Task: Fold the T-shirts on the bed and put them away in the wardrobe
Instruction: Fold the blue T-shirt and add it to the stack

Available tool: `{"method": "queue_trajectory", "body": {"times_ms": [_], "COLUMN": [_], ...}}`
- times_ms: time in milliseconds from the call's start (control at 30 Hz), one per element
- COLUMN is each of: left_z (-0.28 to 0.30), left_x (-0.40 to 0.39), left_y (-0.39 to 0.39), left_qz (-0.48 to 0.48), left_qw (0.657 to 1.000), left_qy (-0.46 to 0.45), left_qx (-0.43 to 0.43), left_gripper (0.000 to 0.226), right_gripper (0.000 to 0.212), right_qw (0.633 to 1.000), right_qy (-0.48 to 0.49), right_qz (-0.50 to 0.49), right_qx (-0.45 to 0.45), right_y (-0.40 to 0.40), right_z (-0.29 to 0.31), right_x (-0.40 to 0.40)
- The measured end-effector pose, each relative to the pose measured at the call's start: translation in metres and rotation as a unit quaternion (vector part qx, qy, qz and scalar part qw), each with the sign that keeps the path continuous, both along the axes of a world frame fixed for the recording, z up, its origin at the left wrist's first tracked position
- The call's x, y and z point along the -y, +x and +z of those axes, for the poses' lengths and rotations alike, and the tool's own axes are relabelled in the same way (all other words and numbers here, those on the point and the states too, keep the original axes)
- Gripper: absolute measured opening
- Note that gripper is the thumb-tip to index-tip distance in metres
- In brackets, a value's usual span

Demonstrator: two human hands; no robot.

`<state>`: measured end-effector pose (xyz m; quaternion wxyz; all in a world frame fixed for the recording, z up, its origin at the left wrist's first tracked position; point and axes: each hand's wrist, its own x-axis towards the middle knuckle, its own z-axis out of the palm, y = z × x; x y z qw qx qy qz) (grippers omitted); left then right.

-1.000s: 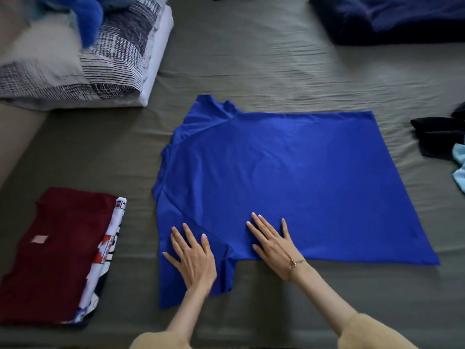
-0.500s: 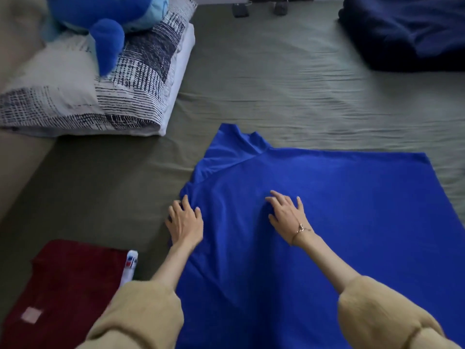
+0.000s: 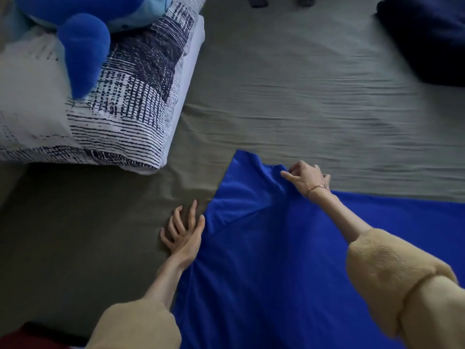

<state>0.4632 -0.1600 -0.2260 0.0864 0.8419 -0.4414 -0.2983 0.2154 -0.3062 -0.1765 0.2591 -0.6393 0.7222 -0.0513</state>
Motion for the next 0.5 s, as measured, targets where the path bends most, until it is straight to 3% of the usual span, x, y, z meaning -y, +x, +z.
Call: {"method": "queue_trajectory", "body": {"times_ms": [300,500], "left_z": [-0.001,-0.001], "left_x": [0.001,-0.002], "left_y": [0.001,0.005], "left_qz": [-0.007,-0.019], "left_qw": [1.0,1.0], "left_qy": [0.016,0.008], "left_qx": [0.013,-0.012], "left_gripper": [0.049,0.048], "right_gripper": [0.02,0.026], "right_qw": [0.997,0.994], "right_qy": [-0.032,-0.066], "right_qz": [-0.063,-0.083], "right_qx": [-0.025,0.011], "right_y": [0.013,0.017], "right_z": [-0.011,-0.014], "right_x": [0.015,0.012]}}
